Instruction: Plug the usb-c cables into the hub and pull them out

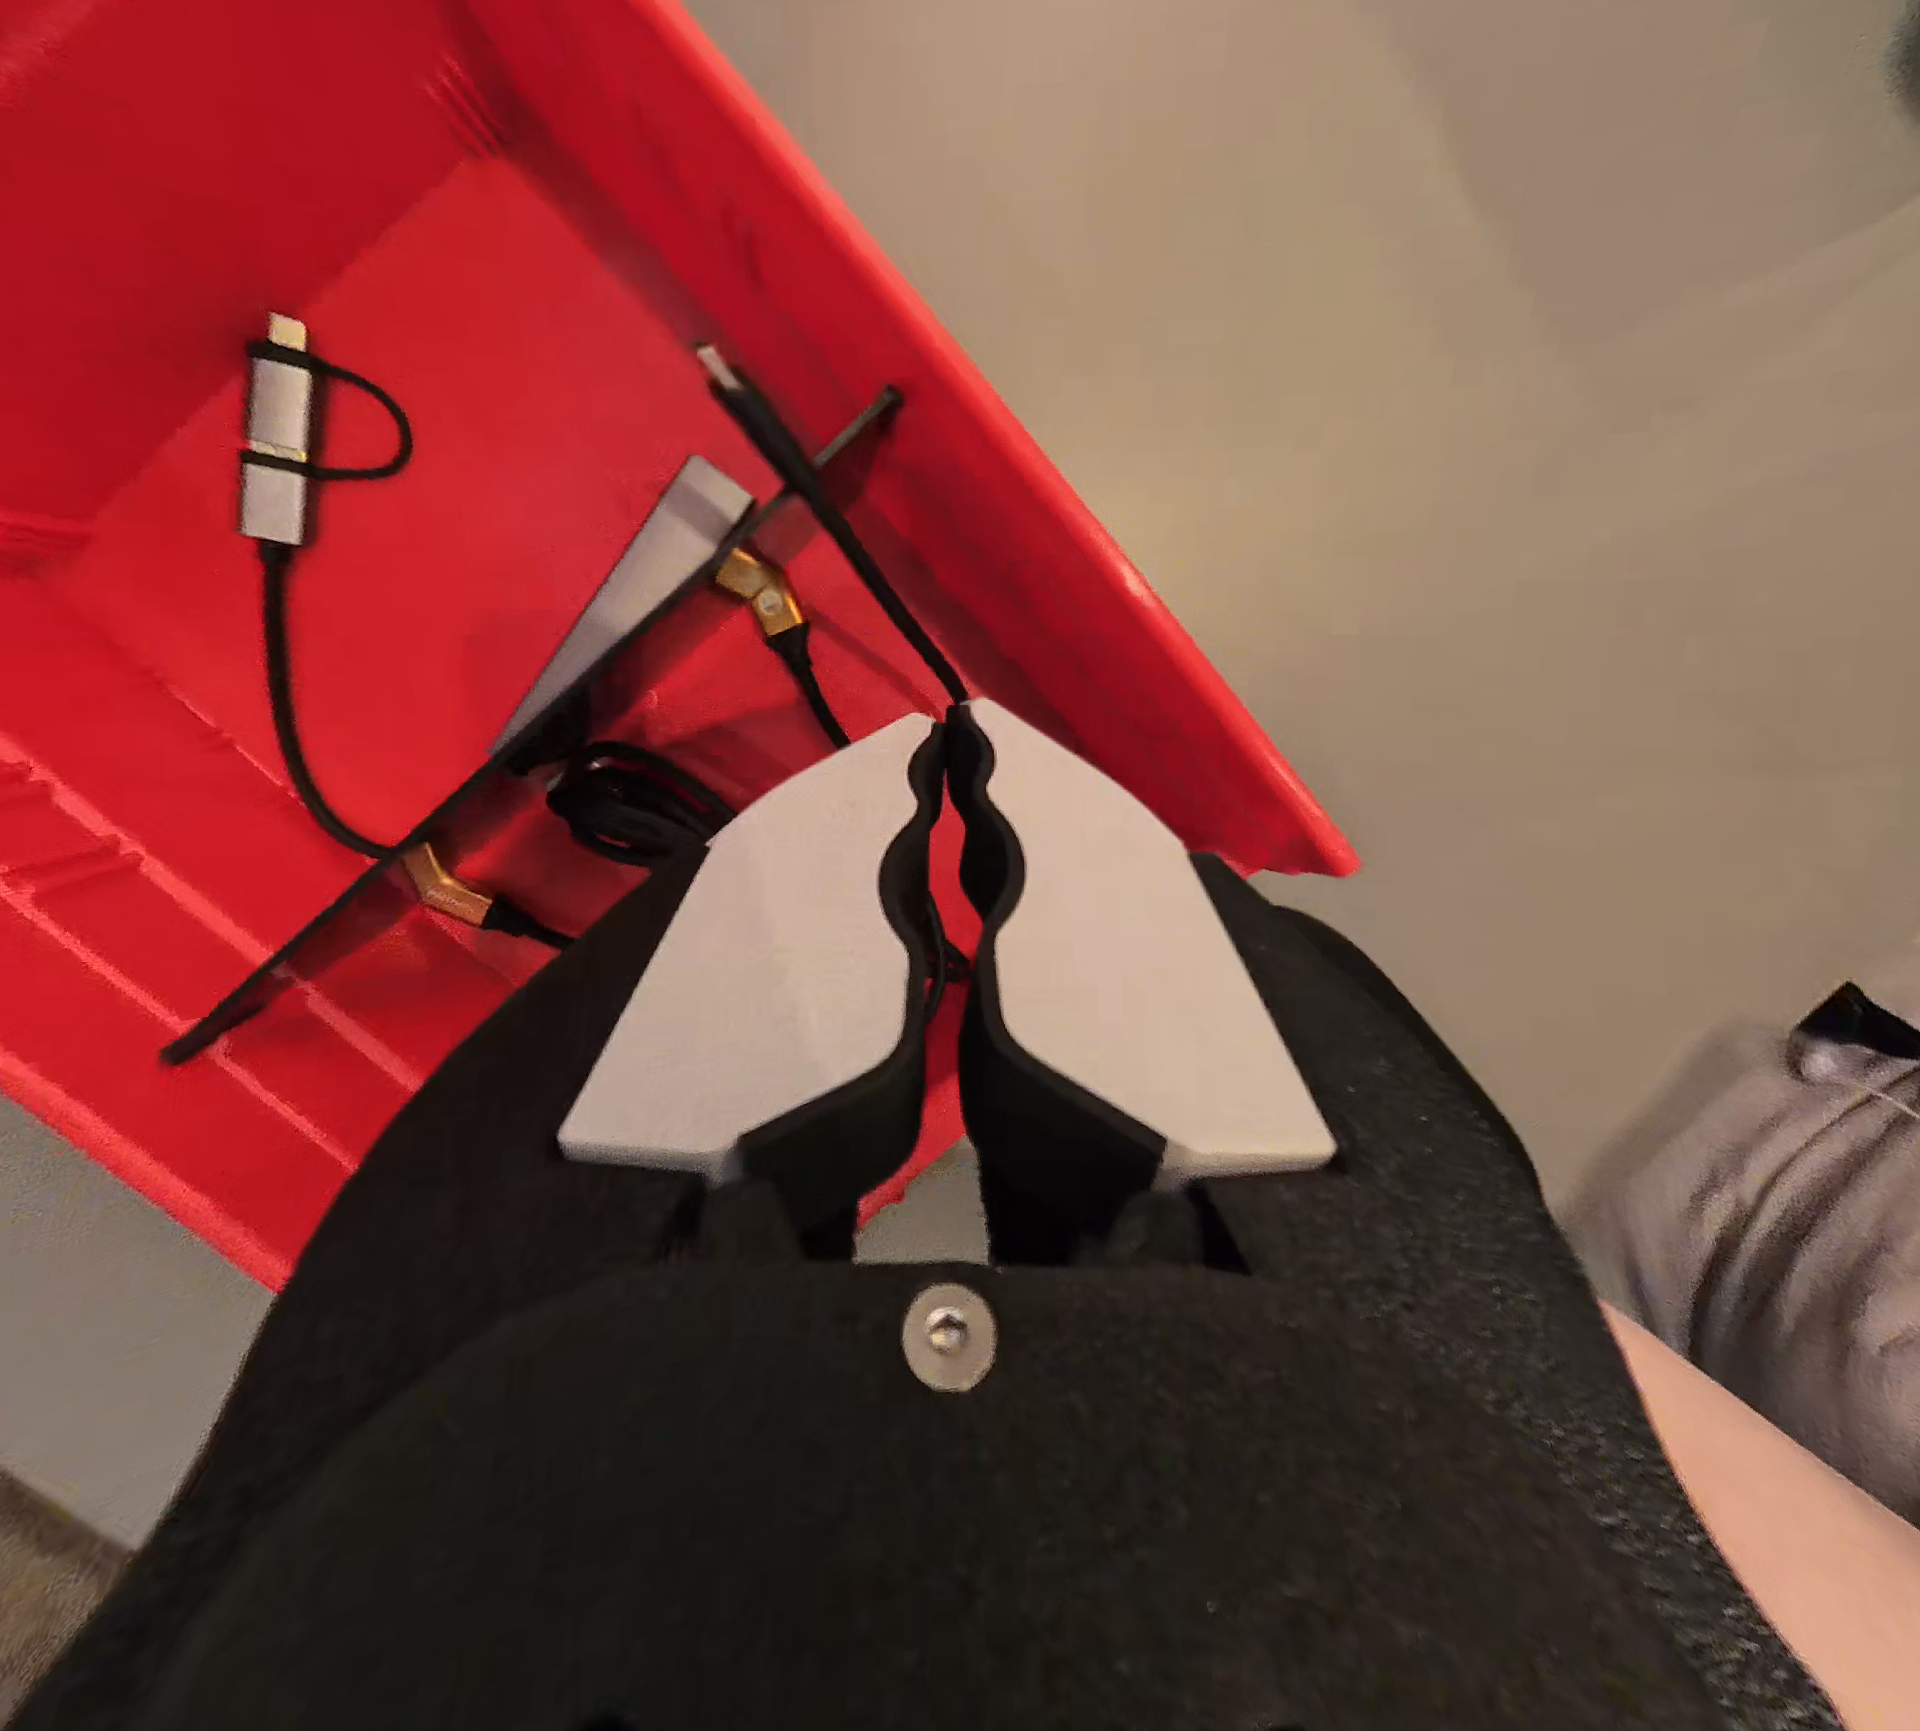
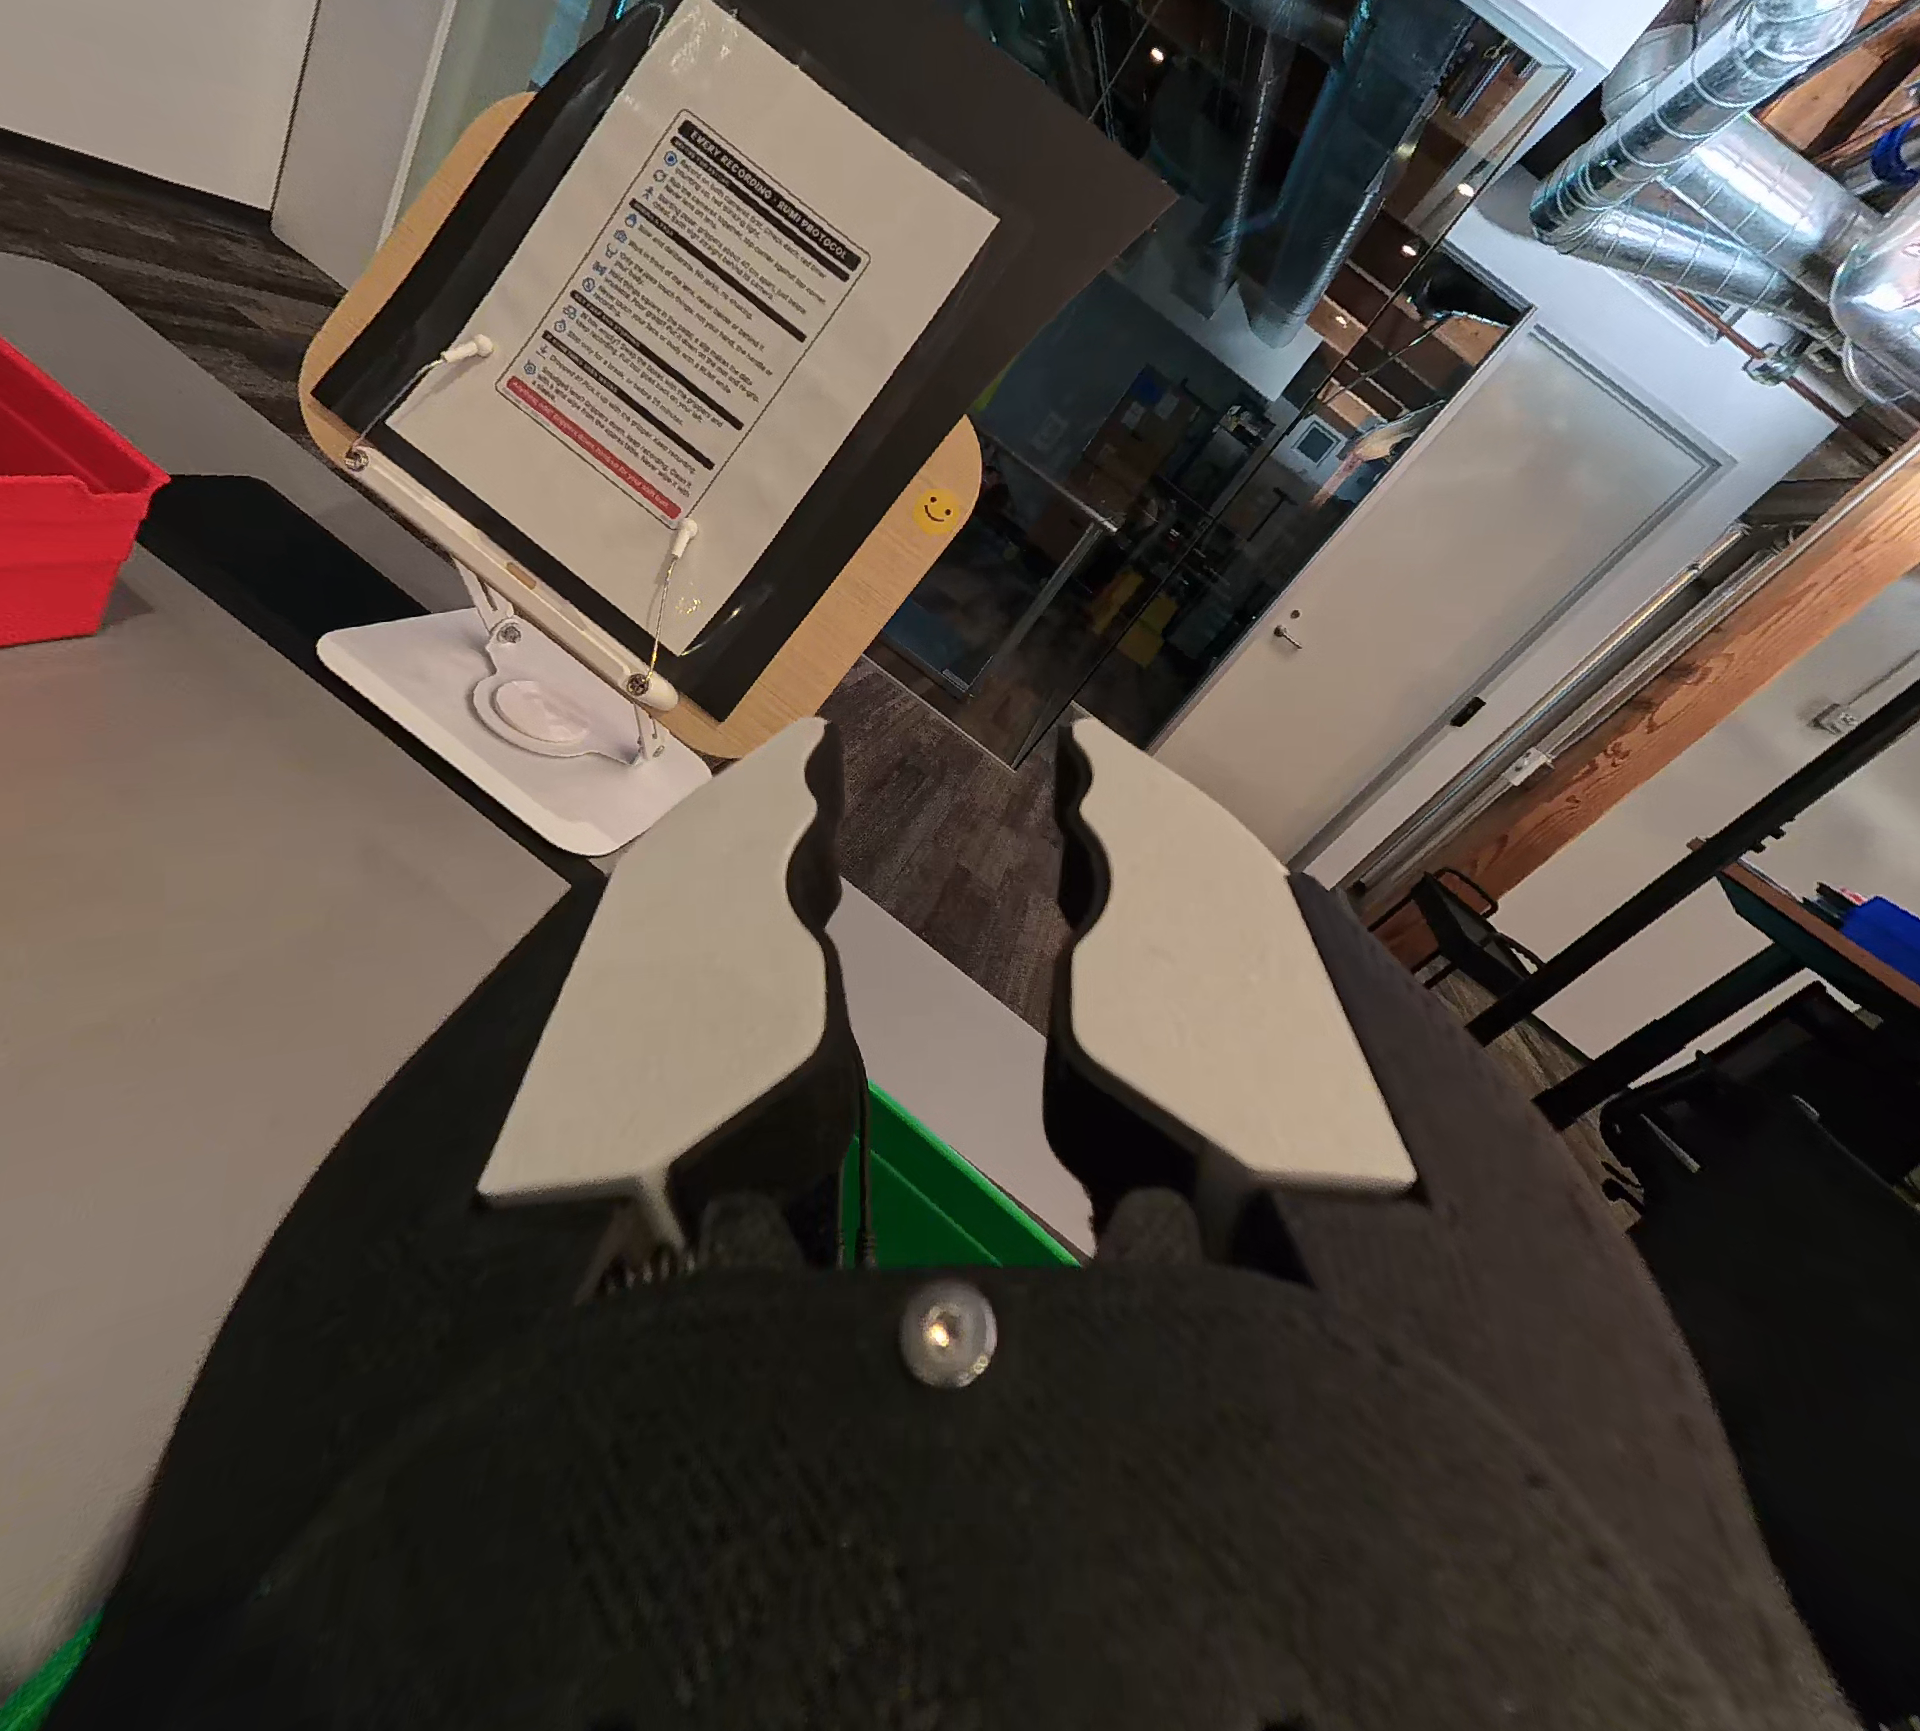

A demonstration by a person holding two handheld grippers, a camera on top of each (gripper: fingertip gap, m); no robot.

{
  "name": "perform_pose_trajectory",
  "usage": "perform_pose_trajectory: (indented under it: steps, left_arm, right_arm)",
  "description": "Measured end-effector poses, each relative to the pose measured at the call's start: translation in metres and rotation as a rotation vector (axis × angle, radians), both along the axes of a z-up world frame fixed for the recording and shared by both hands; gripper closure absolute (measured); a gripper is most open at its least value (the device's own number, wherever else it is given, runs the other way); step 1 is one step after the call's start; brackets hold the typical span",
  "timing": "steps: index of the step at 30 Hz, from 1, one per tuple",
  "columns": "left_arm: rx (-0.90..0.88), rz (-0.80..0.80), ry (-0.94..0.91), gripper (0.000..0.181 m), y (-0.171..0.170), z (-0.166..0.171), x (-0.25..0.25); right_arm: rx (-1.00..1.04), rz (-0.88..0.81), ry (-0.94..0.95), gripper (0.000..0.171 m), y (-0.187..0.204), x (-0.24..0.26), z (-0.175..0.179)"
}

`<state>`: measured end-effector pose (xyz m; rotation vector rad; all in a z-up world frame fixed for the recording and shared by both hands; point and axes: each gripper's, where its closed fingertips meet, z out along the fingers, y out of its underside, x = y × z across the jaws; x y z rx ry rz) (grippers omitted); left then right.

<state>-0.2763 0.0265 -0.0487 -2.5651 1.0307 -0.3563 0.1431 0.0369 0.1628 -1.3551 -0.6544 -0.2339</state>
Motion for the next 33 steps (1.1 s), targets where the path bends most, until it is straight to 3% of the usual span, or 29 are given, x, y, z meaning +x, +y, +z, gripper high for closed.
perform_pose_trajectory:
  steps: [3, 5, 10, 17, 24, 33]
  left_arm:
    - [0.002, 0.005, -0.046, 0.181, -0.009, 0.008, -0.003]
    - [-0.069, 0.088, 0.005, 0.165, -0.015, -0.004, -0.018]
    - [-0.267, 0.241, 0.133, 0.142, -0.024, -0.041, -0.051]
    - [-0.366, 0.394, 0.237, 0.142, -0.01, -0.073, -0.071]
    - [-0.498, 0.416, 0.245, 0.147, -0.012, -0.101, -0.068]
    - [-0.33, 0.361, 0.308, 0.152, -0.005, -0.068, -0.073]
  right_arm:
    - [-0.005, -0.005, -0.009, 0.132, 0.001, 0.0, -0.002]
    - [-0.01, -0.012, -0.023, 0.131, 0.002, 0.0, -0.004]
    - [-0.02, -0.019, -0.033, 0.131, 0.004, 0.001, -0.007]
    - [-0.039, -0.04, -0.049, 0.131, 0.008, 0.006, -0.012]
    - [-0.05, -0.044, -0.054, 0.131, 0.009, 0.009, -0.014]
    - [-0.058, -0.046, -0.076, 0.131, 0.009, 0.009, -0.017]
